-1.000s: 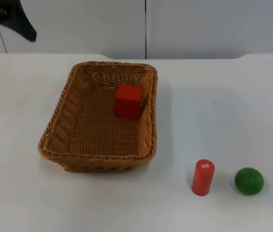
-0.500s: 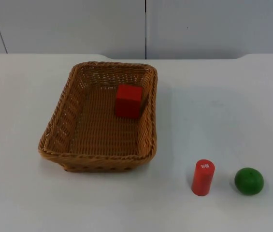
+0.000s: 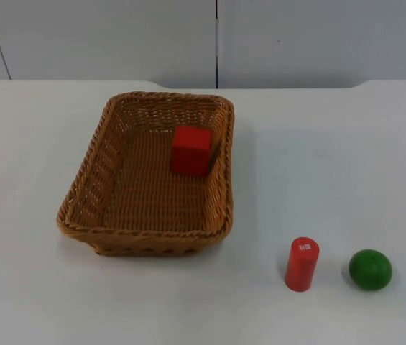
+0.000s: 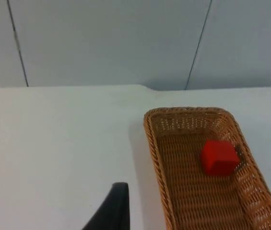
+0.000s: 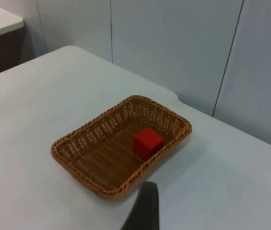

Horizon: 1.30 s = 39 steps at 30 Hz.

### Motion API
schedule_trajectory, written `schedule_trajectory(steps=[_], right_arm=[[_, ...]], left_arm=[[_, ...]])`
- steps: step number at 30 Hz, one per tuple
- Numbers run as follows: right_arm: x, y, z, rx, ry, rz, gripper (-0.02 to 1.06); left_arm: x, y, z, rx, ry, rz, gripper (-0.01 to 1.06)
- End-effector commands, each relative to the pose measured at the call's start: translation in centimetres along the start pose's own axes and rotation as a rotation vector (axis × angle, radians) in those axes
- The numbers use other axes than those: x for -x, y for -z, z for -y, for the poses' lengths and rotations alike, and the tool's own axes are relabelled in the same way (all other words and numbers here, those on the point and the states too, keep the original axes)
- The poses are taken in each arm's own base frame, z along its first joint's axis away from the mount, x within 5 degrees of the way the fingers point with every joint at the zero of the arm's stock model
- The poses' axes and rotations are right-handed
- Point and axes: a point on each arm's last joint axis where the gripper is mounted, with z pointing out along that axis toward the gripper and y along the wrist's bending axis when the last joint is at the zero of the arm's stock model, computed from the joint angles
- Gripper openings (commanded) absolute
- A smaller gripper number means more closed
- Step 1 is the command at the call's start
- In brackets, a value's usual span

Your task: Pick up the basket with the left hand and place the object to the left of the red cylinder into the basket with the right hand.

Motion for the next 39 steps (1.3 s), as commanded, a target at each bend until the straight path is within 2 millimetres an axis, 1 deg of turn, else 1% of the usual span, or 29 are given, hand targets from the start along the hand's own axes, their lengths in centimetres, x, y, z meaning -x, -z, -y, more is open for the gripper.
schedule_trajectory(steps=[1, 3, 4, 7, 9, 10, 13, 15, 16, 18, 20, 21, 23, 25, 26, 29, 33, 39], right_arm=[[-0.5, 1.0, -0.3, 0.000, 0.008, -0.006, 0.72], [-1.0, 2.3, -0.6, 0.002, 0.019, 0.008, 0.72], [-1.0, 2.3, -0.6, 0.002, 0.019, 0.008, 0.72], [-1.8, 4.3, -1.2, 0.001, 0.034, 0.047, 0.72], [-2.5, 5.3, -1.5, 0.003, 0.043, 0.059, 0.72], [-2.5, 5.3, -1.5, 0.003, 0.043, 0.059, 0.72], [-3.6, 6.6, -1.9, -0.007, 0.057, 0.060, 0.72], [-4.8, 7.0, -1.9, -0.035, 0.043, 0.055, 0.72], [-4.8, 7.0, -1.9, -0.035, 0.043, 0.055, 0.72], [-6.7, 6.9, -1.7, -0.076, 0.015, 0.026, 0.72], [-8.1, 6.8, -1.7, -0.101, -0.022, 0.027, 0.72], [-8.1, 6.8, -1.7, -0.101, -0.022, 0.027, 0.72], [-9.2, 6.6, -1.6, -0.128, -0.046, 0.021, 0.72], [-9.8, 6.1, -1.4, -0.138, -0.075, -0.017, 0.72], [-9.8, 6.1, -1.4, -0.138, -0.075, -0.017, 0.72], [-10.5, 5.6, -1.5, -0.128, -0.083, -0.066, 0.72], [-11.0, 5.1, -1.5, -0.122, -0.087, -0.097, 0.72], [-12.6, 3.4, -1.4, -0.117, -0.096, -0.162, 0.72]], left_arm=[[-0.9, 1.1, 0.2, 0.022, 0.007, 0.028, 1.05], [-1.8, 2.9, 0.4, 0.064, -0.018, 0.067, 1.05], [-1.8, 2.9, 0.4, 0.064, -0.018, 0.067, 1.05], [-3.0, 5.3, 0.4, 0.149, -0.038, 0.096, 1.05], [-3.9, 6.5, 0.6, 0.175, -0.049, 0.095, 1.05], [-3.9, 6.5, 0.6, 0.175, -0.049, 0.095, 1.05], [-5.1, 8.3, 1.0, 0.181, -0.069, 0.133, 1.05], [-5.6, 9.0, 1.2, 0.168, -0.079, 0.149, 1.05], [-5.6, 9.0, 1.2, 0.168, -0.079, 0.149, 1.05], [-6.9, 9.6, 1.3, 0.156, -0.090, 0.138, 1.05], [-8.4, 9.8, 1.2, 0.150, -0.072, 0.136, 1.05], [-8.4, 9.8, 1.2, 0.150, -0.072, 0.136, 1.05], [-9.3, 8.9, 0.6, 0.189, -0.061, 0.081, 1.05], [-10.2, 8.2, 0.1, 0.211, -0.023, 0.017, 1.05], [-10.2, 8.2, 0.1, 0.211, -0.023, 0.017, 1.05], [-11.3, 7.1, -0.3, 0.221, 0.002, -0.039, 1.05], [-11.7, 6.8, -0.4, 0.225, 0.004, -0.065, 1.05], [-11.7, 6.8, -0.5, 0.228, 0.008, -0.065, 1.05]])
